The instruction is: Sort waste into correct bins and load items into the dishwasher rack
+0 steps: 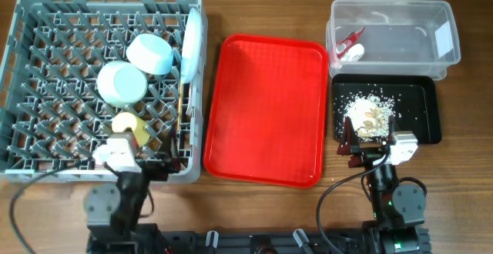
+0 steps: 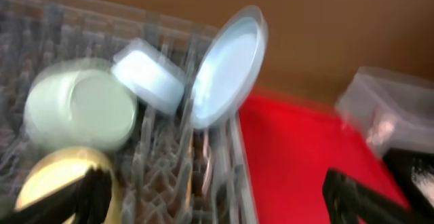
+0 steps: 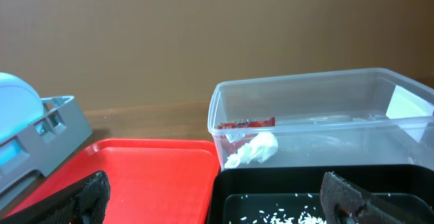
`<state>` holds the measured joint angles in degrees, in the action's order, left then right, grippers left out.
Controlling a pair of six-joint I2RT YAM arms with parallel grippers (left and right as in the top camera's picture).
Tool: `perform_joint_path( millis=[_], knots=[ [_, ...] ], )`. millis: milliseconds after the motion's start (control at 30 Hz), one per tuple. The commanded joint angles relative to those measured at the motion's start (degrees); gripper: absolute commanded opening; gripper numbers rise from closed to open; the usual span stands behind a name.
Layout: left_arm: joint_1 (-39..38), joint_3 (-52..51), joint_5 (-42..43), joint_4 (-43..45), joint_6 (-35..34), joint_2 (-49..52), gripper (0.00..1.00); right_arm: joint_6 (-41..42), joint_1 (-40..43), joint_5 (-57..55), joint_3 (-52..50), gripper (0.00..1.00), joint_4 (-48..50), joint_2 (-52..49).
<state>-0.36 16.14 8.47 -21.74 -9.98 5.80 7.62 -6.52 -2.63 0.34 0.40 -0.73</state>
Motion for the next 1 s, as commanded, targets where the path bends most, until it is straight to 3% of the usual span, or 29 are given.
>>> perform_joint_path(
  millis=[0, 33, 67, 167, 967],
  knots=[
    [-1.2, -10.9, -0.2, 16.5, -1.0, -5.6, 1.00, 0.0, 0.3, 0.1, 0.0, 1.00, 0.2, 0.5],
    [-1.2, -14.7, -0.2, 26.0, -0.4, -5.6, 1.00, 0.0, 0.3, 0.1, 0.0, 1.00, 0.2, 0.5],
    [-1.4, -15.8, 0.0, 28.2, 2.5, -5.6, 1.00, 0.1, 0.3, 0.1, 0.0, 1.00, 0.2, 0.5],
    [-1.7, -15.8, -0.2, 17.7, 2.9, -5.6, 1.00, 0.0, 0.3, 0.1, 0.0, 1.00, 0.2, 0.5],
    [-1.7, -15.8, -0.2, 18.1, 2.9, -5.4, 1.00, 0.0, 0.3, 0.1, 0.0, 1.00, 0.2, 0.5]
  ],
)
